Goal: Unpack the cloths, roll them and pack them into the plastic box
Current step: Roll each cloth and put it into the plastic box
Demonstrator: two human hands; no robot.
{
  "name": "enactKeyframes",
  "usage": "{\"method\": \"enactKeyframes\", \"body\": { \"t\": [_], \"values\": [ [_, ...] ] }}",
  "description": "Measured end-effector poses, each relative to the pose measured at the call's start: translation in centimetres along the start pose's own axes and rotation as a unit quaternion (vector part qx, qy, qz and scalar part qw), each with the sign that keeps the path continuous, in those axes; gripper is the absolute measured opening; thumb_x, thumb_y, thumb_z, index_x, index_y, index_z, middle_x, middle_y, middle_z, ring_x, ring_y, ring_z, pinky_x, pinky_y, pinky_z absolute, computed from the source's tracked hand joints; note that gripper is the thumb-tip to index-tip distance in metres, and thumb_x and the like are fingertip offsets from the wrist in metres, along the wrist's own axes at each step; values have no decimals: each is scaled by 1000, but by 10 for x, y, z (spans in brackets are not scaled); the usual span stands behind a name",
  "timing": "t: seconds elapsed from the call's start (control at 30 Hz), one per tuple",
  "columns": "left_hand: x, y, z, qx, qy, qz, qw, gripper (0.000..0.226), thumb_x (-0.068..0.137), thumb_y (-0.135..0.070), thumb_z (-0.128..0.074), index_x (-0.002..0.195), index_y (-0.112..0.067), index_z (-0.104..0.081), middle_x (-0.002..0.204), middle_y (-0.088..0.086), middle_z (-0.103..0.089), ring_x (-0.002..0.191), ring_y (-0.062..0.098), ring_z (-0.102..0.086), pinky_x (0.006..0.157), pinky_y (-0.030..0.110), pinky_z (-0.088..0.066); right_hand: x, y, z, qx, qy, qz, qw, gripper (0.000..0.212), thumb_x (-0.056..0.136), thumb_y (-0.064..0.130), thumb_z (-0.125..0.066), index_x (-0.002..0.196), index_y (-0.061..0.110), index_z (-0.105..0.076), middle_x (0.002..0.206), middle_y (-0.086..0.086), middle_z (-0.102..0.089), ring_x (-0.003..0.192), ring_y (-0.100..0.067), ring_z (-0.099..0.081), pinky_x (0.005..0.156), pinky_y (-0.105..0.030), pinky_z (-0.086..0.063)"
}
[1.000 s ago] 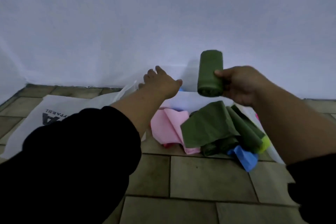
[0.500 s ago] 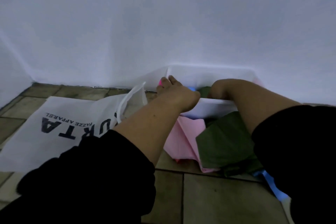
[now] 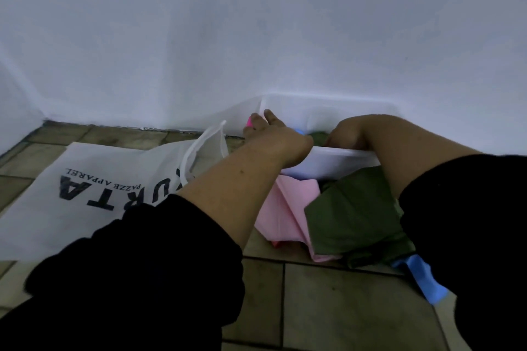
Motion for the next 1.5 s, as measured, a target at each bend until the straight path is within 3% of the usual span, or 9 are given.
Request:
{"method": "enactKeyframes", "body": {
  "t": [0.13,0.3,0.47,0.63,0.83,1.03,1.17,1.3,1.5],
  "values": [
    [1,2,-2,-4,1,-4,1000,92,87,-61,-38,149,-20,16,157,13,13,143,38,-2,112,54,-12,-37,-2,24,149,-97,30,984,39,87,24,-60,126,20,-59,123,-8,-62,109,-30,-61,90,-40,-50],
    [-5,1,2,-38,-51,-34,997,88,88,-63,-38,150,-23,9,158,15,7,143,37,-4,113,52,-13,-137,-59,52,378,-341,62,858,10,79,9,-66,86,15,-70,85,-2,-73,72,-16,-71,57,-25,-47],
    [-60,7,9,-45,-134,-151,978,81,87,-61,-43,150,-22,-11,157,12,-9,143,29,-13,113,42,-18,-166,-121,-31,269,-251,-85,926,9,80,12,-68,84,4,-68,81,-13,-71,72,-27,-70,61,-33,-52],
    [-135,56,-77,135,60,-161,976,69,77,-63,-50,136,-29,-37,142,7,-36,124,25,-41,97,40,-39,-159,-123,-96,234,-171,-103,951,41,65,32,-80,99,17,-61,95,-5,-64,83,-20,-60,60,-28,-48],
    [-159,107,-120,169,135,-102,971,96,76,-65,-54,150,-31,-3,159,2,6,145,30,4,113,53,-21,-160,-106,-103,156,-227,-120,954,49,63,29,-76,105,11,-57,87,-4,-58,80,-21,-55,71,-32,-49],
    [-161,105,-114,176,104,-122,971,94,74,-68,-55,149,-32,-10,159,1,0,145,28,-3,111,49,-24,-189,-119,-137,679,-172,-73,710,15,77,9,-69,89,2,-65,76,-12,-62,63,-21,-55,49,-31,-43],
    [-161,108,-113,186,83,-124,971,93,74,-70,-51,149,-34,-10,159,-1,-1,146,26,-4,110,49,-24,-219,-93,-143,766,-230,-16,600,7,79,11,-66,84,11,-62,81,-13,-61,65,-22,-56,51,-31,-44],
    [-166,101,-94,54,73,-115,989,79,81,-55,-57,146,-24,-25,156,5,-20,141,24,-22,108,41,-30,-245,-35,-152,634,-359,27,684,30,70,14,-75,95,20,-60,87,-5,-68,71,-20,-65,59,-31,-50],
    [-192,103,26,-260,-272,-185,908,27,87,-22,-60,114,-25,-58,113,-4,-59,93,6,-55,72,17,-41,-244,78,-196,163,-371,146,902,49,66,42,-68,113,33,-56,103,11,-58,94,-10,-56,71,-23,-42]
  ]
}}
Point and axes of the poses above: each hand's wrist, its own x-axis towards the middle knuckle, its own z-axis out of the back of the hand, y = z × x, the point moved 9 cm from there along x, towards the middle knuckle
